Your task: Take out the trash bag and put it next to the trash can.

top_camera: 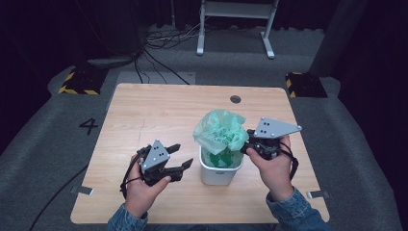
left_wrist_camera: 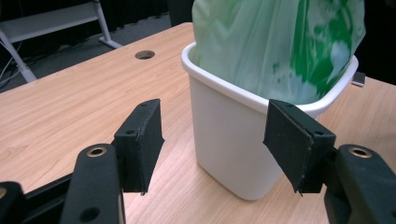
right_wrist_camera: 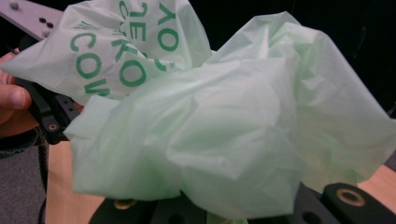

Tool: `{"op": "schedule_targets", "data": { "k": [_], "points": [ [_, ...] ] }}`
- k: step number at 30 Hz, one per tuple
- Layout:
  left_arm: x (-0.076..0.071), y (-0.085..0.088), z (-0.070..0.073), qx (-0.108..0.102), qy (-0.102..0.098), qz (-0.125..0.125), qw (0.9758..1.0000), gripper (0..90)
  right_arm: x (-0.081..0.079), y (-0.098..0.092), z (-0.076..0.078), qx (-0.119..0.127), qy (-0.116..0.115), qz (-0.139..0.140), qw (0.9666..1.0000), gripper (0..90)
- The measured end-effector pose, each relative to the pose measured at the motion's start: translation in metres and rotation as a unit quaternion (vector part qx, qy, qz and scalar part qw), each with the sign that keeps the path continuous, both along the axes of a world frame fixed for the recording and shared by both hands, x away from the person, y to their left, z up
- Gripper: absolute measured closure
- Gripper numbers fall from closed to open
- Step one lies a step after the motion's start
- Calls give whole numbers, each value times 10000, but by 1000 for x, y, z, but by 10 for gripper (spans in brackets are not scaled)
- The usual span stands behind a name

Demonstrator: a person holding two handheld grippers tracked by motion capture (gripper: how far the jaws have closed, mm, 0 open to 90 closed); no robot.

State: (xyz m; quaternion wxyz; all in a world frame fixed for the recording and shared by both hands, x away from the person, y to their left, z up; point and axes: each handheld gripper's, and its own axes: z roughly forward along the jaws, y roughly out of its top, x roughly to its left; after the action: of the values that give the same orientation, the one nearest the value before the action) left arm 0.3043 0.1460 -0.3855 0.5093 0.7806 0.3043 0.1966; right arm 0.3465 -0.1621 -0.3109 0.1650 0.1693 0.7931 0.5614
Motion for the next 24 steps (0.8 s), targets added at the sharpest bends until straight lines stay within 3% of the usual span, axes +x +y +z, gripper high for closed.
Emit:
{"op": "schedule_targets", "data": {
  "k": [9,13,24],
  "points": [
    [-7,11,-1,274,-22,166,9995,361,-6,-7,30,73,-358,-90,9993,890],
    [-9,19,-4,223,-2,246,9994,355,-10,-19,47,168,-546,-222,9981,890],
    [-15,34,-10,264,33,464,9986,336,-14,-55,68,297,-802,-648,9942,888]
  ]
}}
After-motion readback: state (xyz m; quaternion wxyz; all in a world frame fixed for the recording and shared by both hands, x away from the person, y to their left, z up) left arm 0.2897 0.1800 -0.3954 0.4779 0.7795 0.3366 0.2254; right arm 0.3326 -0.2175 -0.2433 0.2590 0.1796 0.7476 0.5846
